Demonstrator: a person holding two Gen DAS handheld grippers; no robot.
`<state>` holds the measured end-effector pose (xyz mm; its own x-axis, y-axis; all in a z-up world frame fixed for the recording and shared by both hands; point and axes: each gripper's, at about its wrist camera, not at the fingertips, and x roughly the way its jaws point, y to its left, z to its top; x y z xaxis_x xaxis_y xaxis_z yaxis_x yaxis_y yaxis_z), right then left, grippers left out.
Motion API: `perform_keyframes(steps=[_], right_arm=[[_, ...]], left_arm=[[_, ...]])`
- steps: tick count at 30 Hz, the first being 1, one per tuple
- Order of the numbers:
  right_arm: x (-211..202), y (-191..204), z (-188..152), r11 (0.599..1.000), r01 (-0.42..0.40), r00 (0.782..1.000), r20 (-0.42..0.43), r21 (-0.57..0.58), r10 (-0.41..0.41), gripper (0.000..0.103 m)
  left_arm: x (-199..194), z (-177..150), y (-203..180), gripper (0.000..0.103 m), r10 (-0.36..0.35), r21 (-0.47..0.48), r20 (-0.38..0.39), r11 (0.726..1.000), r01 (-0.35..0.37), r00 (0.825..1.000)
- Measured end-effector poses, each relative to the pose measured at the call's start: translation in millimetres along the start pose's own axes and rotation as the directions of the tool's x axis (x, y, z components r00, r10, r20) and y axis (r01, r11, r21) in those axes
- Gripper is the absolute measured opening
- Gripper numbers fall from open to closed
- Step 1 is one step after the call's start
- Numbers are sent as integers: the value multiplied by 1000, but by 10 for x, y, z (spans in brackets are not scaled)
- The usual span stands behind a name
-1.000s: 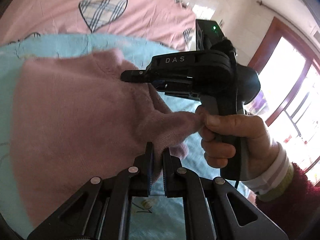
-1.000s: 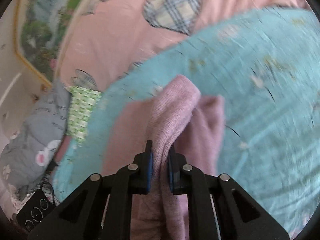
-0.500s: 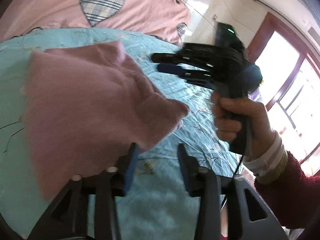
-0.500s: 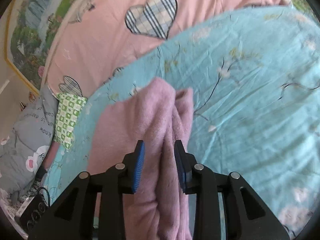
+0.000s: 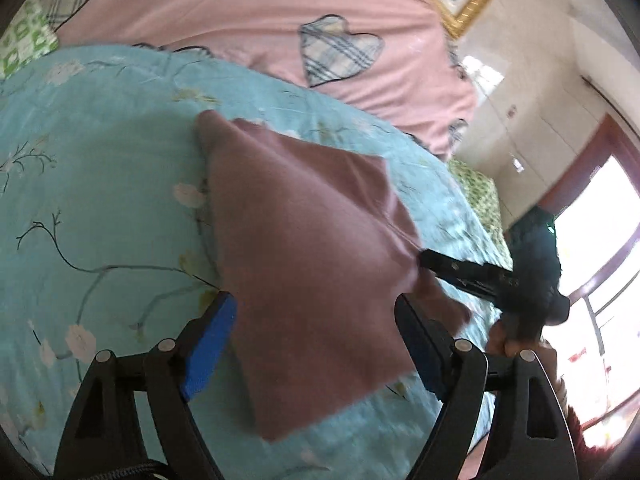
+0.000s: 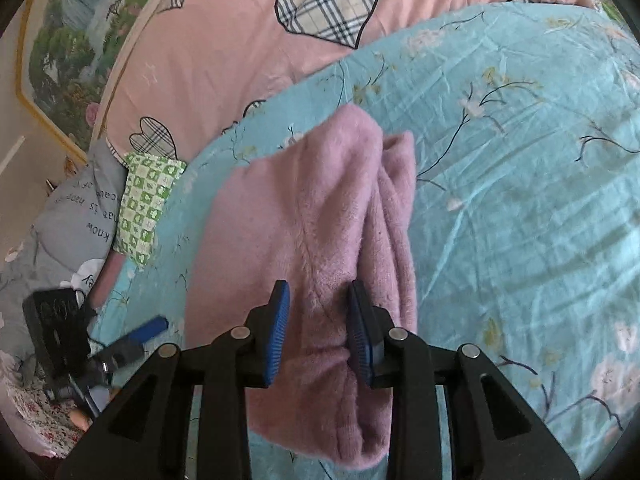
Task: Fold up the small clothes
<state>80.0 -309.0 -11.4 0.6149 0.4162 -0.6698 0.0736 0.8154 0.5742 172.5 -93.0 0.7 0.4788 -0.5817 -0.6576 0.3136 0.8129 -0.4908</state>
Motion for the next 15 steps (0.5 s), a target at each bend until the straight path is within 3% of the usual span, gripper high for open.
perform_keyframes(steps=[7,9,13,15], right_arm=[[164,-147,147,996,-39,999,5,80,39,32],[177,-143,162,995,-60,998,12,84,59,8],[-109,-35,292,991,-120,989,99,55,114,9],[-242,-14,341,993,-110,987,123,37,105,8]], left_arm=[[377,293,341,82,-1,-116,-71,993,-7,997],[484,372,454,82,3,-161,-96,987,-18,995],[532,501,453,82,-11,-159,-90,987,-3,996],[594,538,441,82,-9,-152,-106,988,-7,994]])
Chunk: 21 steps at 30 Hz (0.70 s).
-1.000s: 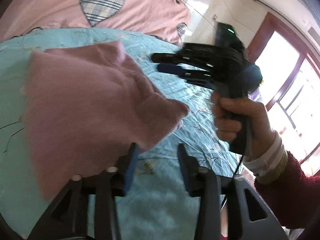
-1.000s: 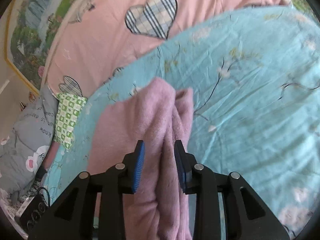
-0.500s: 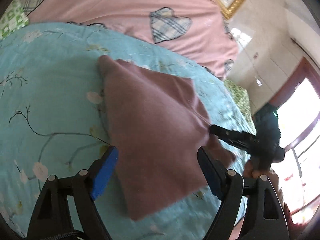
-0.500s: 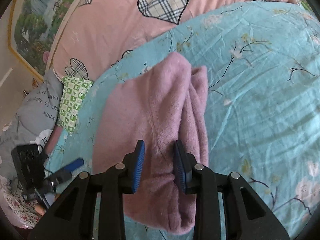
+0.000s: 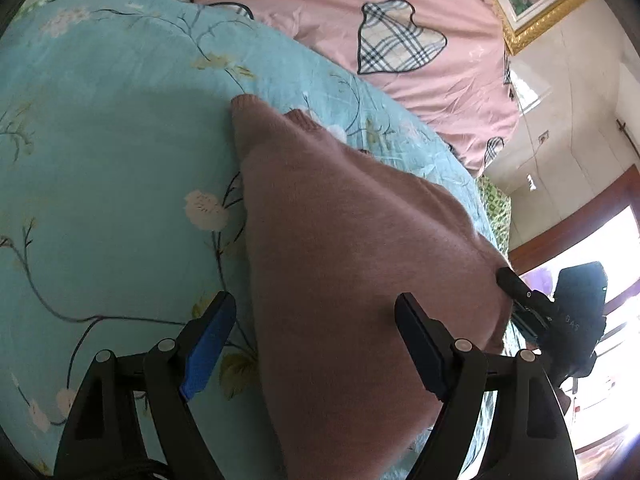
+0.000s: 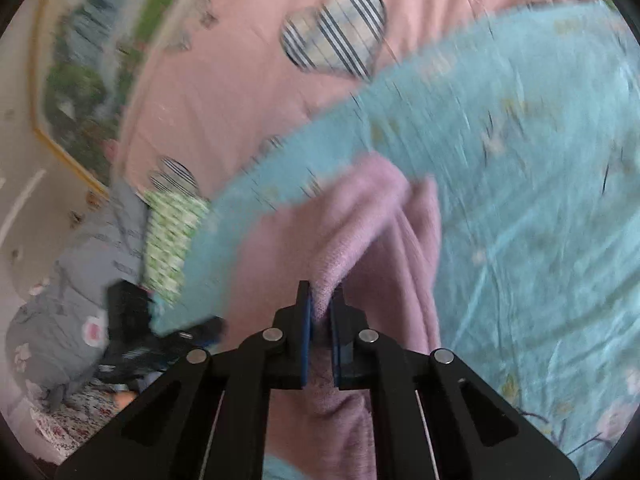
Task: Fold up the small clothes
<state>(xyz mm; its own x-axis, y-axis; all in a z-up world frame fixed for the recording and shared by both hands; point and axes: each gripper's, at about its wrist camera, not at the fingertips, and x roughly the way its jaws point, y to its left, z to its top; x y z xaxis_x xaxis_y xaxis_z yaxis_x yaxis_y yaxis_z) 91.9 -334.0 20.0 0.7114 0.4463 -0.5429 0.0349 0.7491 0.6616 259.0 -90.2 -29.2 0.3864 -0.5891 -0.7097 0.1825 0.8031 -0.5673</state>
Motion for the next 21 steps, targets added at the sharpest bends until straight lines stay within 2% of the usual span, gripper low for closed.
perform_keyframes(steps=[2,5,8,12,13,15,16,17,20,21], right_arm=[[73,-91,-19,998,64,998,-26,-17,-64,8],[334,-373,-140,992,123,988,-94,19,-120,8],[404,-491,-208,993,112,990,-89,44,-108,8],[322,-429,-175,992,121,990,-74,33,-118,12],[287,-402,-155,989,146,987,-62,11,-145,16],[279,-376,-112,977,210,976,-50,-25,-211,36],[299,-375,-85,974,225,973,-53,-35,-227,54],[353,-394,-58,978,205,975,-75,-34,-207,60],[533,-479,-31,989,146,980,-138,-3,-145,60],[611,-506,-37,991,134,978,-163,7,-131,60]], left_arm=[[117,39,-6,82,6,-2,-18,1000,-6,1000],[344,28,6,83,3,-15,-64,1000,-4,998],[535,-11,24,89,30,-18,-97,999,-32,995],[606,-18,-36,91,65,31,-85,998,-63,994],[619,-16,-48,91,69,39,-81,997,-66,994],[642,-11,-58,90,70,49,-72,997,-67,995],[657,-13,-55,89,63,50,-66,997,-60,996],[661,-10,-56,89,59,50,-63,997,-56,996],[675,-6,-66,84,51,63,-59,997,-48,997],[662,-8,-57,75,44,66,-60,997,-40,997]])
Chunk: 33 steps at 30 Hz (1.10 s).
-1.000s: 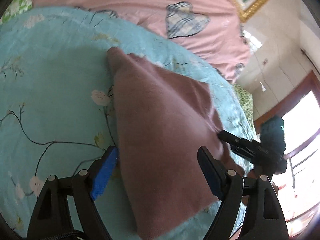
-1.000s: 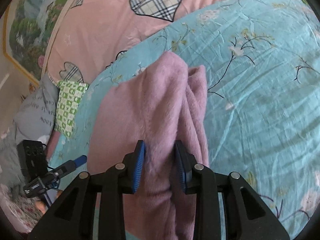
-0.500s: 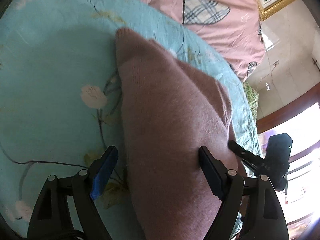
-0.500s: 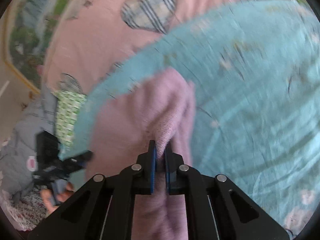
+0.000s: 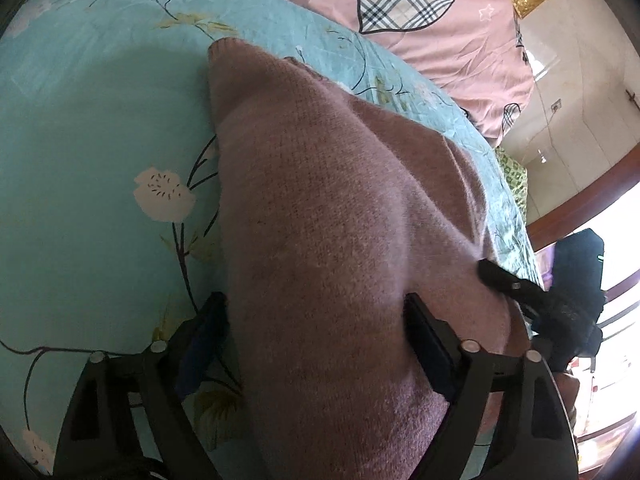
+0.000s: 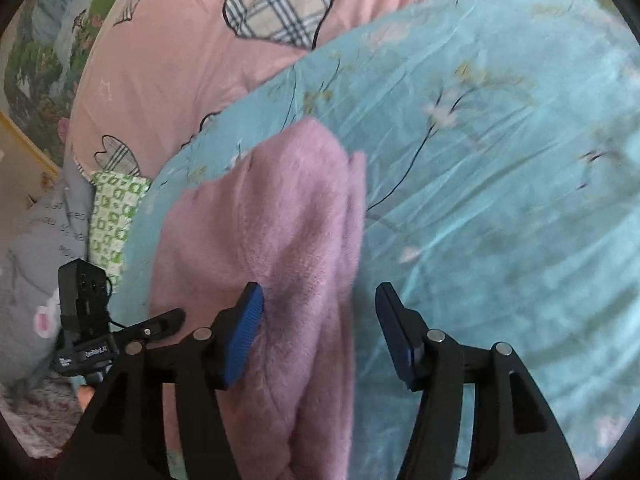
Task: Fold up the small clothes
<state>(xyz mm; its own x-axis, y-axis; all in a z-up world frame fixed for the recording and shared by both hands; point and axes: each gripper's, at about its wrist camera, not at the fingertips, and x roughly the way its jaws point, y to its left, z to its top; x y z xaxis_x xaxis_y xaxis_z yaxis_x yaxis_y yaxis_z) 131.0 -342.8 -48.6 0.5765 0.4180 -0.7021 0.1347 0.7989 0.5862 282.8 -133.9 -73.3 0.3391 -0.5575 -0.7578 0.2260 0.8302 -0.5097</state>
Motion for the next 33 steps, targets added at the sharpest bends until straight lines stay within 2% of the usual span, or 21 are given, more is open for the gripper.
perform_keyframes(steps=[3,4,5,6,9,12,15,17,21,25,26,28,31,33], right_arm=[[142,4,-8,999,-44,998,-36,5,44,60],[193,39,-4,998,-58,997,-59,2,58,55],[228,63,-6,997,-78,994,-77,8,78,44],[254,96,-22,995,-96,991,-88,20,97,42],[164,277,-74,994,-108,993,-48,0,108,36],[90,501,-127,984,-179,984,-26,-6,179,34],[174,821,-187,967,-250,968,-42,-42,249,34],[328,1056,-216,946,-319,946,-72,-49,316,34],[740,1457,-257,917,-394,914,-134,-69,383,34],[1221,1678,-360,902,-429,885,-221,-44,410,34],[1370,1710,-412,911,-411,888,-247,-43,389,34],[1505,1727,-495,932,-355,908,-263,-73,326,37],[1529,1681,-509,935,-352,910,-253,-51,329,42],[1462,1650,-504,943,-330,920,-238,-47,311,47]], left_arm=[[5,20,47,54,-79,-16,4,997,79,997],[4,21,66,52,-94,-28,10,995,95,995],[-21,11,100,47,-106,-44,22,993,107,994],[-67,-7,132,44,-120,-57,33,991,122,992],[-291,-82,162,40,-152,-67,69,985,157,986],[-653,-207,183,39,-110,-50,110,992,116,988],[-1074,-300,324,39,-80,-54,166,994,90,983],[-1351,-339,517,39,-68,-76,190,994,83,979],[-1770,-441,897,39,-22,-116,222,992,49,975],[-1843,-623,1334,40,31,-154,206,988,1,978],[-1790,-664,1431,41,45,-168,186,986,-14,982],[-1663,-736,1590,45,67,-192,162,981,-35,985],[-1665,-790,1639,51,47,-215,191,977,-5,980],[-1701,-811,1622,53,74,-212,200,977,-30,977]])
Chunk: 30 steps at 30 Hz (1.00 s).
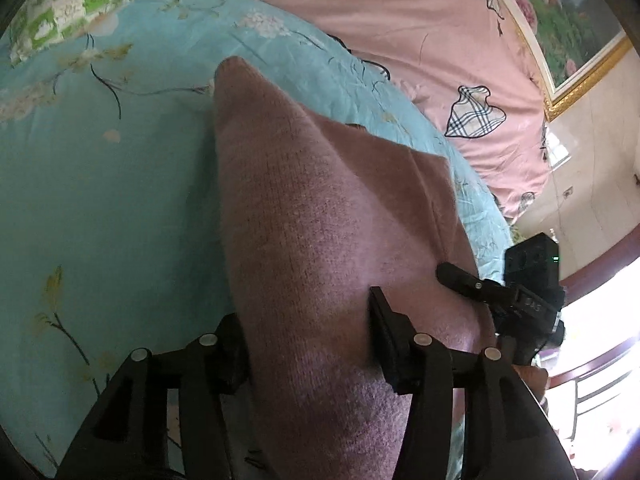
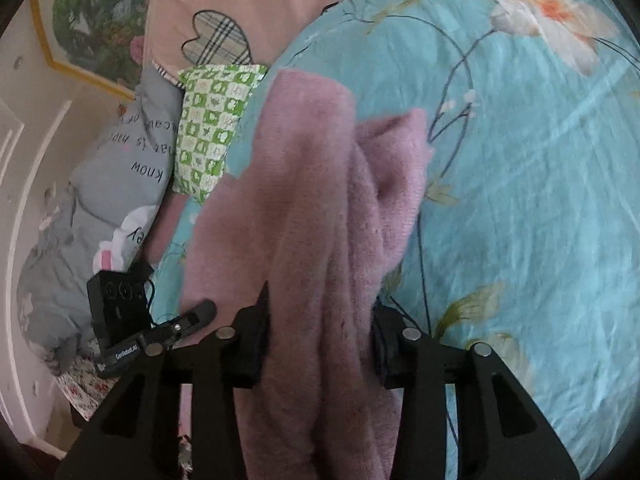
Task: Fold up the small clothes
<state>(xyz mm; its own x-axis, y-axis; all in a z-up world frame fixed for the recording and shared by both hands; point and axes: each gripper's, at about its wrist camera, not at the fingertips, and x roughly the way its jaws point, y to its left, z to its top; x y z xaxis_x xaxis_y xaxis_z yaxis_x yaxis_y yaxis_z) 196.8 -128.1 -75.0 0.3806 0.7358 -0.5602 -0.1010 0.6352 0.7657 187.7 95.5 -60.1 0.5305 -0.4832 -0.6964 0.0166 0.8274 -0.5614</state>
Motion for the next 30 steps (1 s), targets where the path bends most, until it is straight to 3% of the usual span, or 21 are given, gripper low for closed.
perform_keyframes(steps=[4,11,13,14,16,17,18,22,24,25,26,28,30], right_arm=[[-197,98,-19,998,58,997,43,-23,-57,48],[-537,309,-94,986,149,977,161,-70,-136,48],[-622,420,-97,984,147,970,208,-105,-123,48],[-646,484,-85,982,136,970,220,-128,-105,48],[-585,625,-20,979,102,978,197,-178,-66,48],[-525,680,14,976,95,982,182,-194,-59,47],[-414,729,70,974,84,987,153,-210,-52,47],[-12,593,329,976,155,986,83,-154,-143,32],[134,448,479,977,182,982,72,-112,-174,26],[213,375,549,973,206,978,61,-105,-201,23],[275,325,593,970,224,974,52,-97,-220,12],[354,206,663,972,224,974,60,-69,-220,0],[368,110,701,983,182,982,57,-25,-180,0]], left_arm=[[-91,-59,-130,57,113,49,37,992,-114,993],[-508,-99,-235,56,218,90,145,968,-232,965],[-628,-25,-340,53,159,118,172,977,-181,972],[-673,10,-394,47,103,133,173,983,-127,979],[-683,112,-499,46,-32,172,140,985,7,990],[-640,172,-537,48,-57,185,125,982,33,991],[-560,240,-553,46,-27,190,124,982,3,992],[-21,497,-303,35,77,142,13,987,-78,997],[128,542,-121,12,139,113,-20,984,-136,990],[178,553,-73,12,153,115,-30,982,-148,988],[233,581,-54,10,174,134,-32,977,-168,984],[293,615,-46,10,206,147,-30,969,-200,978],[300,625,-90,10,230,165,-23,961,-224,973]])
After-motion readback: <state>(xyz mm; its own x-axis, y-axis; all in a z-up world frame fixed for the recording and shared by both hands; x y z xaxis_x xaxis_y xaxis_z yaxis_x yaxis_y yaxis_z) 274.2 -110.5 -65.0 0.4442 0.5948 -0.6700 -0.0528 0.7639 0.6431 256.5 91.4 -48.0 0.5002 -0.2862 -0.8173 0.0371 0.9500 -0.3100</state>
